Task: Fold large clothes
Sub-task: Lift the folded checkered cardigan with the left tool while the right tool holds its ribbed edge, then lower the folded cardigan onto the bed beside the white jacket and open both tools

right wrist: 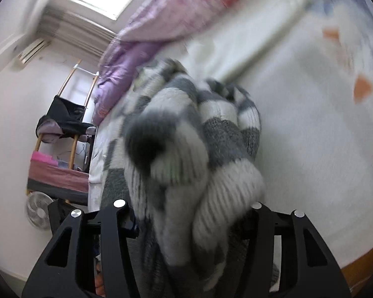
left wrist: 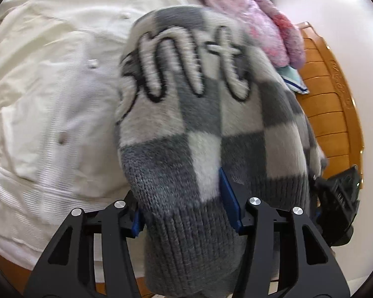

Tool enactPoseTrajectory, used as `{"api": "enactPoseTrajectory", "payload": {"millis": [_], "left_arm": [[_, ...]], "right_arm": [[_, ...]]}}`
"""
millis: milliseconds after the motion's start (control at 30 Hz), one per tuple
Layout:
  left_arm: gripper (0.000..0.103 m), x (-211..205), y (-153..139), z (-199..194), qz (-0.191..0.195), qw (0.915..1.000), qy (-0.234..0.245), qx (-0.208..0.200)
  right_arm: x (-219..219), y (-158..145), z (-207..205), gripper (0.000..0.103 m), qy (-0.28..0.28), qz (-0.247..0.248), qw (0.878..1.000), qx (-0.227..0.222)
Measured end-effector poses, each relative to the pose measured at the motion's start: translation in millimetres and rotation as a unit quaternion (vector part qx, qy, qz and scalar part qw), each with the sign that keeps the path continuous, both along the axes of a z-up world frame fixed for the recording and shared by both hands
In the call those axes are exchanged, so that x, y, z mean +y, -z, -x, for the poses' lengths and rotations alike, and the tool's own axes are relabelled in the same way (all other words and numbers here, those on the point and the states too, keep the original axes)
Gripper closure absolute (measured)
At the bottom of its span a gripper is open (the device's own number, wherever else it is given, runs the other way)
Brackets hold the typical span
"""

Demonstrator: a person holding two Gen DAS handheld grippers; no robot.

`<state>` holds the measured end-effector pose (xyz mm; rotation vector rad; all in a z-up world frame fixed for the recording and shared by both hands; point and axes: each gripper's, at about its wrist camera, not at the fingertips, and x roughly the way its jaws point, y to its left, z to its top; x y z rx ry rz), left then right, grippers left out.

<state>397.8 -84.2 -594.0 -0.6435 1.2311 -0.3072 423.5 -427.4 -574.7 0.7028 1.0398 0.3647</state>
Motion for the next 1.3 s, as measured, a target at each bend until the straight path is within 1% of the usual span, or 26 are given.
{"api": "enactPoseTrajectory", "payload": {"millis": [67, 133, 167, 200, 233, 267, 300, 400, 467, 500, 567, 633, 667, 733, 800, 833, 867, 900, 933, 1000, 1033, 1067, 1133, 1167, 1233, 1300], "left_arm": [[0.052, -23.2, -7.6, -7.3, 0.006, 0.9999, 0.006, -0.011], [0.052, -54.8, -9.7, -15.6, 0.023, 0.9995, 0.009, -0.018], [0.052, -75.6, -10.0, -20.4, 0.030, 0.9991, 0.016, -0.024], [0.052, -84.3, -6.1, -26.6, 0.034, 0.9988, 0.021, -0.026], [0.052, -107.8, -5.5, -31.0, 0.040, 0.9983, 0.030, -0.030], [0.052, -120.9, -3.6, -37.1, 0.042, 0.9978, 0.037, -0.034], [0.052, -140.8, -2.7, -39.7, 0.041, 0.9973, 0.045, -0.040], [0.053, -189.4, 5.6, -43.3, 0.044, 0.9952, 0.077, -0.043], [0.052, -224.1, 8.0, -45.6, 0.025, 0.9919, 0.112, -0.055], [0.052, -236.8, 11.2, -44.9, 0.009, 0.9901, 0.128, -0.056], [0.052, -253.4, 25.2, -35.5, -0.011, 0.9875, 0.152, -0.039], [0.052, -255.4, 45.0, -29.9, -0.037, 0.9865, 0.160, -0.008], [0.051, -253.1, 54.7, -25.5, -0.051, 0.9864, 0.156, 0.003], [0.048, -243.6, 63.5, -20.3, -0.049, 0.9881, 0.145, 0.006], [0.041, -242.3, 58.7, -26.3, -0.058, 0.9881, 0.143, -0.006], [0.036, -237.3, 56.0, -26.1, -0.067, 0.9875, 0.142, -0.015], [0.027, -236.2, 48.5, -28.6, -0.080, 0.9865, 0.140, -0.031], [0.025, -233.6, 40.3, -30.9, -0.089, 0.9859, 0.134, -0.046], [0.024, -229.9, 35.1, -29.8, -0.092, 0.9855, 0.131, -0.055], [0.021, -223.2, 24.0, -37.3, -0.104, 0.9851, 0.120, -0.065], [0.019, -218.0, 20.2, -40.3, -0.109, 0.9853, 0.115, -0.065], [0.019, -212.8, 17.5, -37.7, -0.112, 0.9849, 0.114, -0.066], [0.019, -200.7, 11.2, -36.8, -0.127, 0.9836, 0.107, -0.071], [0.019, -193.0, 9.3, -47.6, -0.133, 0.9829, 0.106, -0.071], [0.019, -177.4, 3.9, -32.1, -0.143, 0.9816, 0.102, -0.075], [0.019, -166.5, -1.3, -28.9, -0.157, 0.9798, 0.099, -0.075]], "right_arm": [[-20.1, -17.3, -7.1, 0.054, -0.001, 0.021, 1.000, -0.021], [-40.5, -29.2, -10.1, 0.054, 0.004, 0.048, 0.998, -0.034], [-56.9, -34.0, -8.4, 0.054, 0.015, 0.058, 0.998, -0.036], [-72.7, -34.0, -7.2, 0.055, 0.023, 0.064, 0.997, -0.037], [-91.4, -34.4, -6.1, 0.055, 0.037, 0.074, 0.996, -0.038], [-105.8, -29.3, -5.9, 0.055, 0.048, 0.079, 0.995, -0.036], [-135.0, -21.9, 4.4, 0.055, 0.063, 0.083, 0.994, -0.032], [-188.3, 0.1, 24.0, 0.054, 0.116, 0.093, 0.989, -0.005], [-215.1, 24.2, 33.5, 0.054, 0.140, 0.104, 0.984, 0.025], [-227.5, 40.9, 39.7, 0.050, 0.149, 0.102, 0.983, 0.040], [-235.1, 58.1, 47.0, 0.048, 0.160, 0.110, 0.979, 0.061], [-236.9, 77.0, 54.5, 0.041, 0.157, 0.123, 0.976, 0.093], [-235.2, 77.6, 57.8, 0.039, 0.154, 0.138, 0.973, 0.102], [-236.2, 77.7, 69.9, 0.030, 0.160, 0.172, 0.966, 0.106], [-231.1, 64.9, 73.9, 0.024, 0.176, 0.213, 0.955, 0.109], [-227.3, 59.3, 77.8, 0.023, 0.179, 0.240, 0.947, 0.113], [-222.1, 52.0, 83.5, 0.023, 0.181, 0.268, 0.939, 0.115], [-213.2, 44.0, 83.3, 0.023, 0.185, 0.290, 0.932, 0.113], [-204.6, 34.1, 86.7, 0.022, 0.189, 0.321, 0.921, 0.112], [-186.4, 21.3, 88.3, 0.020, 0.188, 0.359, 0.909, 0.096], [-174.4, 14.8, 86.9, 0.019, 0.187, 0.371, 0.906, 0.081], [-163.6, 10.8, 85.5, 0.018, 0.181, 0.369, 0.909, 0.066], [-143.4, 10.2, 81.2, 0.018, 0.155, 0.343, 0.926, 0.036], [-133.1, 14.1, 77.9, 0.018, 0.144, 0.336, 0.930, 0.031], [-125.9, 35.6, 68.1, 0.018, 0.119, 0.319, 0.938, 0.058], [-126.3, 72.4, 59.1, 0.018, 0.109, 0.335, 0.929, 0.116]]}}
